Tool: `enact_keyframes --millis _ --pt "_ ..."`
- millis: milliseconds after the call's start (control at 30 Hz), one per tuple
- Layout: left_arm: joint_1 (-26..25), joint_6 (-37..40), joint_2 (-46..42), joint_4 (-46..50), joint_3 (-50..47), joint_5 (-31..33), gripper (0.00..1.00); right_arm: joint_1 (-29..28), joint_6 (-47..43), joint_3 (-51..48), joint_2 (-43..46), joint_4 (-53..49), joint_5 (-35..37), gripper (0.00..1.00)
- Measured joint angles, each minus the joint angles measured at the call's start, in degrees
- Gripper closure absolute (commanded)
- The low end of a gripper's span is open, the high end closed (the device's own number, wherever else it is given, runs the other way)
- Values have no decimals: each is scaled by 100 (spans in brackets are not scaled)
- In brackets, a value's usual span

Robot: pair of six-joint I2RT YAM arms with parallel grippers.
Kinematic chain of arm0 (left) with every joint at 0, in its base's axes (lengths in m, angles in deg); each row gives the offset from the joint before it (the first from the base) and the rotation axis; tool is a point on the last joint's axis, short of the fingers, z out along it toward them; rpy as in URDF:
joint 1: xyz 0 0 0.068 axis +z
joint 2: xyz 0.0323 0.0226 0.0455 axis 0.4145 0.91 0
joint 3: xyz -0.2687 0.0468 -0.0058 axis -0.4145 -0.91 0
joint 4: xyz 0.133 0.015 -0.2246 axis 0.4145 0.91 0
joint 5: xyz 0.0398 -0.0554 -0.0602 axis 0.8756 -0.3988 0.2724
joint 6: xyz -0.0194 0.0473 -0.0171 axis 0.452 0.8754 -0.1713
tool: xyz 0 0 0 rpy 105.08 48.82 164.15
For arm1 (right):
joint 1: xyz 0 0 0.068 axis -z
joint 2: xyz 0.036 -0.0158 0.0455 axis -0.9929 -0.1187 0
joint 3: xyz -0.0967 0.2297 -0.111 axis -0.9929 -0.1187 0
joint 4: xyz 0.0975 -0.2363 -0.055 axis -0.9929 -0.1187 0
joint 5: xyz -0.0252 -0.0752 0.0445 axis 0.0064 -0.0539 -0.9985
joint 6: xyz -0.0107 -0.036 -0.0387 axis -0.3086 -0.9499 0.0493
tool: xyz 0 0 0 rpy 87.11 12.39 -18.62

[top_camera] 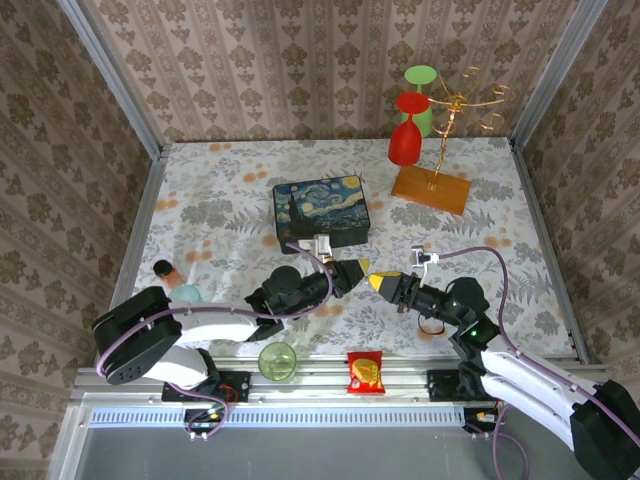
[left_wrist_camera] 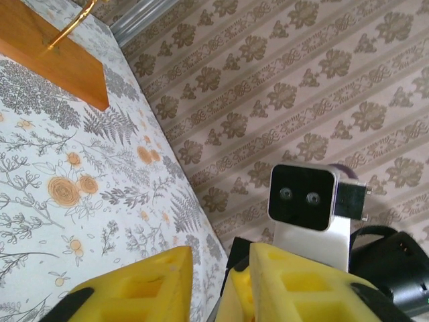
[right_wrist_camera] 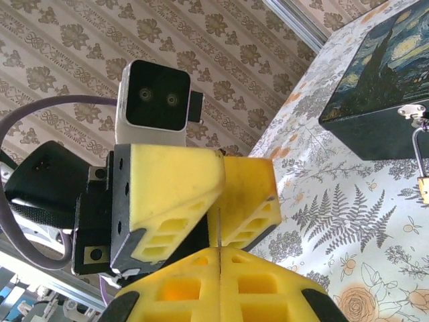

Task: Unlock the padlock with the key

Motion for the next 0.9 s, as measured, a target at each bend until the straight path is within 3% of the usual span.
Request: enact_keyframes --millis 100,300,367,433,533,567,767,900 --pt "-20 7 0 35 0 -46 73 11 0 0 0 0 2 100" --pt "-42 24 0 68 24 -127 100 31 0 0 0 -76 4 100" --pt "-46 76 0 79 52 -151 100 50 2 -2 -2 -105 2 98" --pt "-24 76 0 103 63 -203 100 72 2 -2 0 -125 2 81" --pt "-15 76 -11 177 83 -326 100 105 13 2 2 -199 11 37" --pt "-15 76 -22 188 83 -348 100 116 9 2 2 -225 15 33" --pt "-13 72 -109 37 70 -337 100 125 90 2 -129 -28 -50 30" --pt "0 68 -109 -247 52 -295 100 125 192 2 -326 245 -173 41"
